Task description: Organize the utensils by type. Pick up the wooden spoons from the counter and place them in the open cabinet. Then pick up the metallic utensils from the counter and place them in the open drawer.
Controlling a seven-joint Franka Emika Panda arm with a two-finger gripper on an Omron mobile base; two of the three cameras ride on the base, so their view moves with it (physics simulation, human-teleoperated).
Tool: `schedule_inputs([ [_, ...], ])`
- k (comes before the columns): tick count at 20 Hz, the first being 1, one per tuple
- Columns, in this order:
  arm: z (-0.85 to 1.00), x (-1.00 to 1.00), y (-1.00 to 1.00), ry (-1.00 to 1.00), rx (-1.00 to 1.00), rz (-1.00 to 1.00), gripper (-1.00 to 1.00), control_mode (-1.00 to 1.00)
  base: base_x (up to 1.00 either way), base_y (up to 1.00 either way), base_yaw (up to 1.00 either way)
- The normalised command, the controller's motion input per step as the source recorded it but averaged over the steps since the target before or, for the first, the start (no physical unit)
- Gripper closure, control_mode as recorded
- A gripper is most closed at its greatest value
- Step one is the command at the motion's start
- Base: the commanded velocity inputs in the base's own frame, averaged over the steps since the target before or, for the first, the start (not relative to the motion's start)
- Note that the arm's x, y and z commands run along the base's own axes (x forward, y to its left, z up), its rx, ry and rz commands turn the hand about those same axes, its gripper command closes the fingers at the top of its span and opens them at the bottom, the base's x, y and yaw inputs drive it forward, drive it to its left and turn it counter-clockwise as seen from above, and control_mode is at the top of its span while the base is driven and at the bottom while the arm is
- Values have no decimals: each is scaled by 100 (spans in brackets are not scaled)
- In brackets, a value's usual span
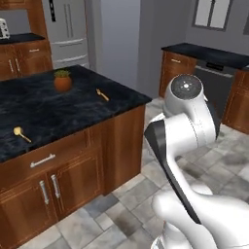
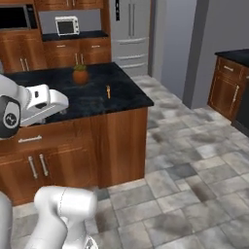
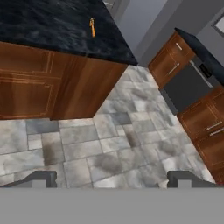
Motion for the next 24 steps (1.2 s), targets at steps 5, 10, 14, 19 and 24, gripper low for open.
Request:
schedule_inputs([
  [5, 0, 0, 0, 0, 0, 0, -100, 100, 100, -1, 4],
  [10, 0, 0, 0, 0, 0, 0, -100, 100, 99, -14, 18],
  [14, 0, 0, 0, 0, 0, 0, -100, 100, 85, -19, 41],
  [19, 0, 0, 0, 0, 0, 0, -100, 100, 77, -38, 25],
  [24, 0, 0, 0, 0, 0, 0, -100, 100, 82, -38, 16],
])
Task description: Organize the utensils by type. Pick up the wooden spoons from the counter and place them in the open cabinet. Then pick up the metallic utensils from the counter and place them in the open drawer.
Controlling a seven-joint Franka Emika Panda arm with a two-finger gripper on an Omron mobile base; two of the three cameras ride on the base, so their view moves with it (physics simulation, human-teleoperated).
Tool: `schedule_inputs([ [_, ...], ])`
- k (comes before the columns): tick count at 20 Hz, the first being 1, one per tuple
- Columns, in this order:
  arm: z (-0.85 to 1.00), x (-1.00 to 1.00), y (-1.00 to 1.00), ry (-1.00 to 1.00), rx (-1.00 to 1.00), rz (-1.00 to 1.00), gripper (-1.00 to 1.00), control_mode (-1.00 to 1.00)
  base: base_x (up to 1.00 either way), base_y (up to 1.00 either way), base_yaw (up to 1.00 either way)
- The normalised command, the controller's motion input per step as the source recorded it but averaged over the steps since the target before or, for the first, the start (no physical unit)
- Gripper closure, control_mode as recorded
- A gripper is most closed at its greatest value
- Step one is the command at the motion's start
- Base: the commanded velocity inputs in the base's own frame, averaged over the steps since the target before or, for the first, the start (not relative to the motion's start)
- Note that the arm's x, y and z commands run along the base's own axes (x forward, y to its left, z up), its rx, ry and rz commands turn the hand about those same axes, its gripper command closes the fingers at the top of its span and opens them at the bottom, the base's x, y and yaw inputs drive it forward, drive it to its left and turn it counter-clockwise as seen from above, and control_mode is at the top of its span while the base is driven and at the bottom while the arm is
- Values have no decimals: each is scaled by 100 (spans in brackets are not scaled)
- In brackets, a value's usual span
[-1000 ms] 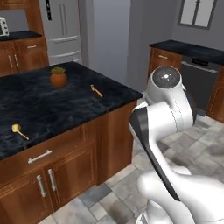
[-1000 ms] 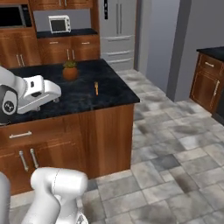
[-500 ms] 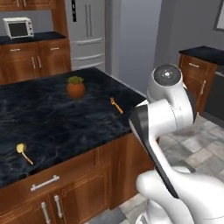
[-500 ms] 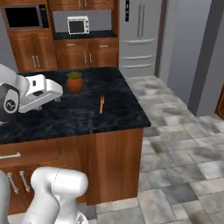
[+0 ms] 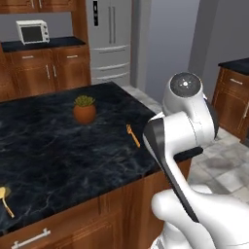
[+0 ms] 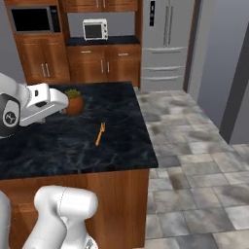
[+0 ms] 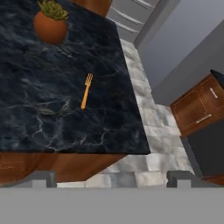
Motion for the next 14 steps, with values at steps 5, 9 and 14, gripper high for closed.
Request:
schedule_inputs([
  [5, 0, 0, 0, 0, 0, 0, -100, 100, 69, -12, 12],
  [9, 0, 0, 0, 0, 0, 0, -100, 100, 51, -5, 22],
  [14, 0, 0, 0, 0, 0, 0, -100, 100, 11, -2, 11],
])
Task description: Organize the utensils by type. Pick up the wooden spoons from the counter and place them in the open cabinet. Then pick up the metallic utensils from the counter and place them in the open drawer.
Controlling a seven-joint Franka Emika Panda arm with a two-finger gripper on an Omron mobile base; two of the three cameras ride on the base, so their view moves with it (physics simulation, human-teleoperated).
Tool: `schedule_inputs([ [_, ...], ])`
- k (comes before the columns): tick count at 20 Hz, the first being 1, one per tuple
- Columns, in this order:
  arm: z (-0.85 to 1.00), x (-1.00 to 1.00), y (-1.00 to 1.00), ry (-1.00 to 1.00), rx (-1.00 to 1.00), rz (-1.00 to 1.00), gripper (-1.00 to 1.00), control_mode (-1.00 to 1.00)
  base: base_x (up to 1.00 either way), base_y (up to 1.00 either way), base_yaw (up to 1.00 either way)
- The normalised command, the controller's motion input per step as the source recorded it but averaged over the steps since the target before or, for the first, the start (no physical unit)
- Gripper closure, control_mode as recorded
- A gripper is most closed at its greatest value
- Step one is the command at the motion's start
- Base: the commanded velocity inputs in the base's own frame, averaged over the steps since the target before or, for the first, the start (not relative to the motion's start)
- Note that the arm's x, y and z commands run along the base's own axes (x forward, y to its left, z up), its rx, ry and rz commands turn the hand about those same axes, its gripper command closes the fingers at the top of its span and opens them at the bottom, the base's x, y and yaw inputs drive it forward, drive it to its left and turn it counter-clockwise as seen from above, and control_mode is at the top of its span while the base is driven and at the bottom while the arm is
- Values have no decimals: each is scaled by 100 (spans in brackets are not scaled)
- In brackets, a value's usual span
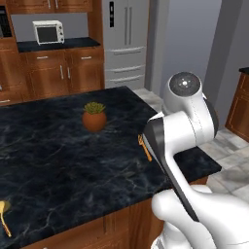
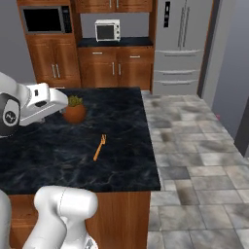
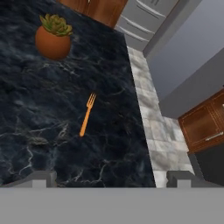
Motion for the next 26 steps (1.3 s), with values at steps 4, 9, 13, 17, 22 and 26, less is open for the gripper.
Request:
schedule_inputs([
  [4, 0, 0, 0, 0, 0, 0, -100, 100, 0, 0, 0],
  [9, 0, 0, 0, 0, 0, 0, -100, 100, 0, 0, 0],
  [13, 0, 0, 0, 0, 0, 0, -100, 100, 0, 0, 0],
  [17, 0, 3, -2, 3, 2, 0, -100, -100, 1, -1, 0],
  [22, -3, 42, -21, 15, 15, 0, -100, -100, 0, 0, 0],
  [26, -16, 54, -12, 5, 17, 3, -100, -100, 0, 0, 0],
])
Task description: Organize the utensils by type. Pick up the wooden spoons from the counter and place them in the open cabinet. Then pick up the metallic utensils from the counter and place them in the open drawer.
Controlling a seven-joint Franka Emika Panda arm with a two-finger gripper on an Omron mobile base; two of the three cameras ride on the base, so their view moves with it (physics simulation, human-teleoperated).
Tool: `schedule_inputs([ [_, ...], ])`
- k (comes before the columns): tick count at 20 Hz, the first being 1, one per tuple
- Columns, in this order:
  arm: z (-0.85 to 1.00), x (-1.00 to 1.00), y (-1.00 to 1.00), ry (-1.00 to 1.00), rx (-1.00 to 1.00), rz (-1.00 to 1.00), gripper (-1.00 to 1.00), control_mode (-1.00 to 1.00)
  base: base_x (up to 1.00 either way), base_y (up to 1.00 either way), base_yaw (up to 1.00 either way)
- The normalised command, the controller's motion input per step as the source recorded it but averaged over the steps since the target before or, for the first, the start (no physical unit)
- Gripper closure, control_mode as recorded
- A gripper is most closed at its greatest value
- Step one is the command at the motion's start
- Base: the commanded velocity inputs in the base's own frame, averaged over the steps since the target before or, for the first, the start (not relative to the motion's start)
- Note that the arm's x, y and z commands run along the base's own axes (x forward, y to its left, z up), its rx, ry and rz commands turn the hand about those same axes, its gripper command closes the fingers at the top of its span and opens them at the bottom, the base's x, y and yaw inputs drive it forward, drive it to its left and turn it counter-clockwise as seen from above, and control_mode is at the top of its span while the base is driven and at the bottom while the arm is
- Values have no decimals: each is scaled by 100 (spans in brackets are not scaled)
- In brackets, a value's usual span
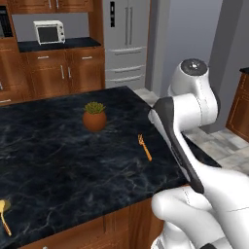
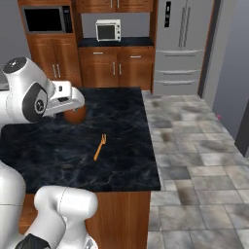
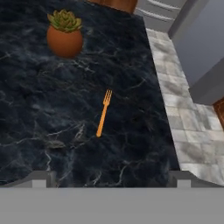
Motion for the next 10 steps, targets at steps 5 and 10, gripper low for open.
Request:
schedule_inputs([
  [5, -41, 47, -9, 4, 4, 3, -100, -100, 0, 0, 0],
  [10, -56, 56, -8, 15, 0, 0, -100, -100, 0, 0, 0],
])
